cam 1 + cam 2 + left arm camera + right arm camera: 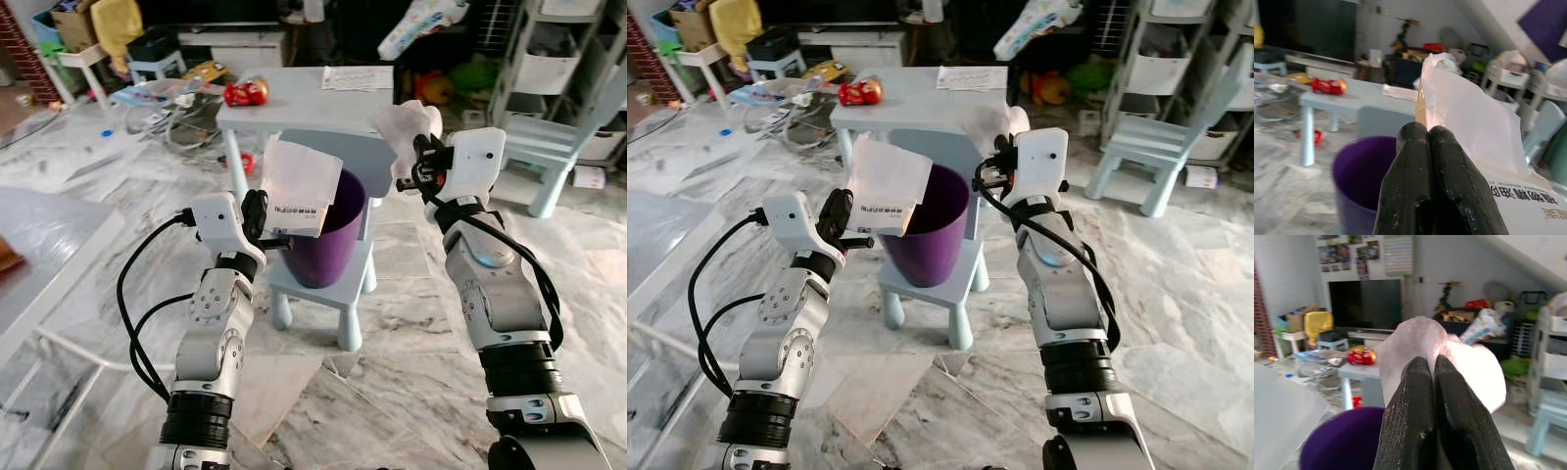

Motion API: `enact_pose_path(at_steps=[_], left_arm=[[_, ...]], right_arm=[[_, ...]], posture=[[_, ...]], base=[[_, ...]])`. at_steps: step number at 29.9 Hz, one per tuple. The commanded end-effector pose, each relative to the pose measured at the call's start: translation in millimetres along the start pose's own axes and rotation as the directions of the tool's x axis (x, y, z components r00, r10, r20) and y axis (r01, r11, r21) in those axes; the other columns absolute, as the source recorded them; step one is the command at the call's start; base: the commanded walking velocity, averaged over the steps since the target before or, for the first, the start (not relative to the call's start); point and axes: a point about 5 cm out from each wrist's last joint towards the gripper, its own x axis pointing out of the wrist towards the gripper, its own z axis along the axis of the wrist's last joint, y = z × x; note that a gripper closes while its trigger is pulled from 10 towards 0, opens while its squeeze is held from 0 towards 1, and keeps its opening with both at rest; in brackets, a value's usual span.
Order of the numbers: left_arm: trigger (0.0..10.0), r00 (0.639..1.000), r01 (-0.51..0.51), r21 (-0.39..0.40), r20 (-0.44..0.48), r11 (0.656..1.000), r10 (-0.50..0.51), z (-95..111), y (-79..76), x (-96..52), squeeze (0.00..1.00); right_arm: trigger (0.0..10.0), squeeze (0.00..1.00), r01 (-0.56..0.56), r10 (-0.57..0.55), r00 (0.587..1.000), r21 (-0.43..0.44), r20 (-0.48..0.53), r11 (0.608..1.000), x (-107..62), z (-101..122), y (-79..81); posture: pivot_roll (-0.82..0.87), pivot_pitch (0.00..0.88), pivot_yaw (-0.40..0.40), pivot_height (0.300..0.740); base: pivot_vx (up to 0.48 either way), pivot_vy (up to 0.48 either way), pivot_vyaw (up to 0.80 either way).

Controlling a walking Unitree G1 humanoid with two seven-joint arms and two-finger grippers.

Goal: Picking trash to rubbish bin

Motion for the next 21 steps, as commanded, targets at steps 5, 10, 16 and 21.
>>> enact_pose_path(at_steps=[5, 10, 16, 21], left_arm=[[1.1, 1.0, -0.004, 0.036, 0.001, 0.999, 0.004, -0.9, 2.4, -0.4, 0.0], [0.0, 1.0, 0.001, 0.042, -0.002, 0.999, -0.001, -1.0, 3.4, -0.3, 0.0], [0.0, 1.0, 0.002, 0.046, -0.004, 0.999, -0.002, -2.0, 3.1, -1.2, 0.0], [0.0, 1.0, 0.005, 0.045, -0.007, 0.999, -0.004, -2.8, 3.2, -1.6, 0.0]], right_arm=[[10.0, 0.0, -0.005, 0.005, 1.0, -0.004, 0.014, 1.0, 0.1, 2.9, 0.1], [10.0, 0.0, -0.006, 0.006, 1.0, -0.005, 0.012, 1.0, -0.9, 2.4, 0.5], [10.0, 0.0, -0.008, 0.008, 1.0, -0.004, 0.012, 1.0, -0.9, 2.4, 1.2], [10.0, 0.0, -0.008, 0.008, 1.0, -0.004, 0.011, 1.0, -1.4, 1.9, 1.1]], posture=[[-0.05, 0.063, 0.072, 0.74], [-0.05, 0.063, 0.074, 0.74], [-0.05, 0.064, 0.073, 0.74], [-0.05, 0.063, 0.072, 0.74]], base=[[0.0, 0.0, 0.0], [0.13, 0.0, 0.0], [0.403, 0.0, 0.0], [0.431, 0.0, 0.0]])
